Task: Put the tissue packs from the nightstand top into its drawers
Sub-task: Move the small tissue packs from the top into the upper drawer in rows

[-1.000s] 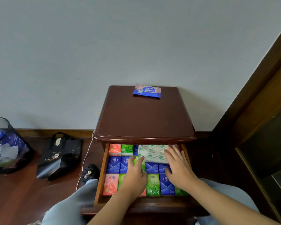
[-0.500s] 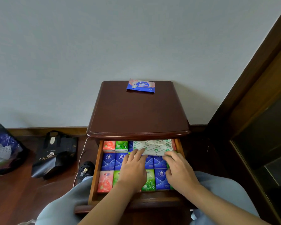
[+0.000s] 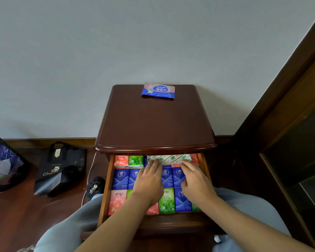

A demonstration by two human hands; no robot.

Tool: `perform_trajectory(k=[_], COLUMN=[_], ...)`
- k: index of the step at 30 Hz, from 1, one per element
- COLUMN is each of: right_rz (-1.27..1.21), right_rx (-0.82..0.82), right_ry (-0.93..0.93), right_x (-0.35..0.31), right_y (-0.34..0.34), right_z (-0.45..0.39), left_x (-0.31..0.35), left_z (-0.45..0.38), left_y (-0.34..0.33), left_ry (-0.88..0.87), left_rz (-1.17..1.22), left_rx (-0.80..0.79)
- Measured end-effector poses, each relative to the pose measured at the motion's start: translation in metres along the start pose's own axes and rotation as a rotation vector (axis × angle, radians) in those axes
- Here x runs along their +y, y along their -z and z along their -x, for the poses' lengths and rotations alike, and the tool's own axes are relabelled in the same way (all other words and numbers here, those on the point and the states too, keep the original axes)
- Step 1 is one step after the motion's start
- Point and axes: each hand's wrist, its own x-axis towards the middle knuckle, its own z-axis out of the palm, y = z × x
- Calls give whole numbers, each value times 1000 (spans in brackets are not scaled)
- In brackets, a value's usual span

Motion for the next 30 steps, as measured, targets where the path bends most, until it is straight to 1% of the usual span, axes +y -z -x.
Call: perform_trajectory(k=[4, 8, 10, 12, 14, 17, 19, 20, 21, 22, 25, 26, 27, 28, 30], right_rz=[4, -10, -30, -15, 19, -6, -69, -102, -128, -148, -157, -122, -77, -34, 35], right_rx=[-11, -15, 8, 77, 181, 350, 419, 443, 451, 428, 219, 142, 77, 31, 4], right_ry=[-8, 17, 21, 75, 201, 341, 358, 355, 341, 314, 218, 184, 141, 93, 20], right_x=[-1, -3, -4, -6, -9, -14, -19, -22, -25, -29, -37, -39, -41, -43, -44], right_y=[-5, -7, -4, 6, 21, 48, 64, 70, 76, 79, 82, 81, 79, 77, 72], right_z=[0, 3, 7, 13, 19, 18, 7, 1, -7, -15, -45, -58, -72, -87, -116], left_x=[1, -5, -5, -3, -3, -5, -8, -9, -10, -12, -24, -29, -33, -35, -39], left_z=[1, 4, 7, 14, 23, 32, 29, 26, 20, 13, -15, -24, -32, -41, -56], left_y=[0, -2, 1, 5, 11, 30, 46, 54, 63, 71, 84, 85, 85, 83, 81], left_ry=[-34, -2, -4, -31, -75, -148, -138, -106, -53, 12, 157, 196, 234, 264, 301], left_rz=[-24, -43, -35, -33, -17, 55, 86, 85, 77, 62, -36, -38, -18, -6, -12], left_rx=[26, 29, 19, 34, 132, 446, 634, 694, 697, 634, 211, 110, 71, 68, 83])
